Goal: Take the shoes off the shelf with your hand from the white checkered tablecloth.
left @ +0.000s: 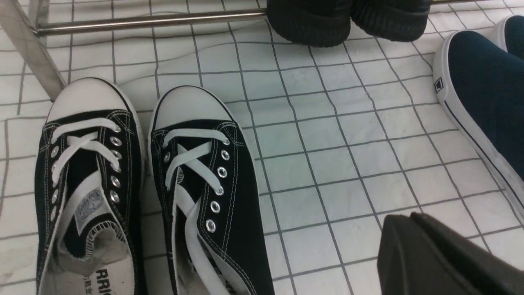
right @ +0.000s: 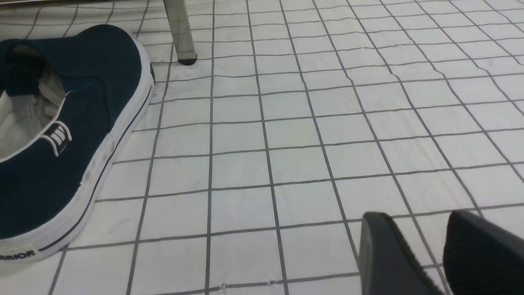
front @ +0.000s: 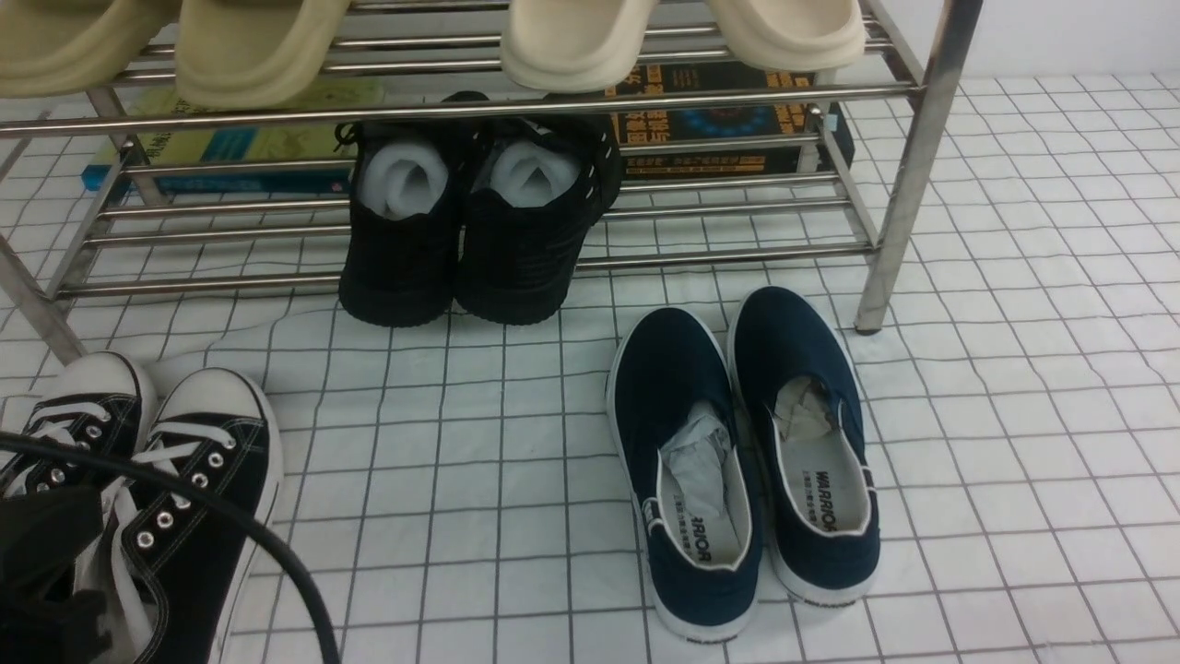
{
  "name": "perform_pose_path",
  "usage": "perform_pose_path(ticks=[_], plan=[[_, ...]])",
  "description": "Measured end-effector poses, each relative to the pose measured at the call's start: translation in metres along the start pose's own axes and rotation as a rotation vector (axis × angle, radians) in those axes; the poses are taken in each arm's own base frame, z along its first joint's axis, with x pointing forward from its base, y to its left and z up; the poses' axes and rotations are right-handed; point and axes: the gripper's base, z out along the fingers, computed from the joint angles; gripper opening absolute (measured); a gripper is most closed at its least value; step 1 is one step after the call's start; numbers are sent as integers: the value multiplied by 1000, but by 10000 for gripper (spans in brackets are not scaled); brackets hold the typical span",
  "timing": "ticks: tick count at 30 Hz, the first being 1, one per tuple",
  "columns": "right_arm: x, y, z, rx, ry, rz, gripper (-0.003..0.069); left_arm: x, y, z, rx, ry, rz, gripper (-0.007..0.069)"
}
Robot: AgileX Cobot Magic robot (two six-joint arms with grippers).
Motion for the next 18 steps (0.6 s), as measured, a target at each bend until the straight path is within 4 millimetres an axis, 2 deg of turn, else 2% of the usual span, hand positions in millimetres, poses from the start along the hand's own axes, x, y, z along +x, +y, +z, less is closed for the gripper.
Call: perform_pose_path(ticks=[11,15,18], plan=[[0,0,0,0,0,0,239,28,10,22,-74,-9,-26,24],[0,0,0,0,0,0,239,42,17,21,-171,-69,-52,32],[0,0,0,0,0,0,239,61,20,19,-240,-109,-93,34]])
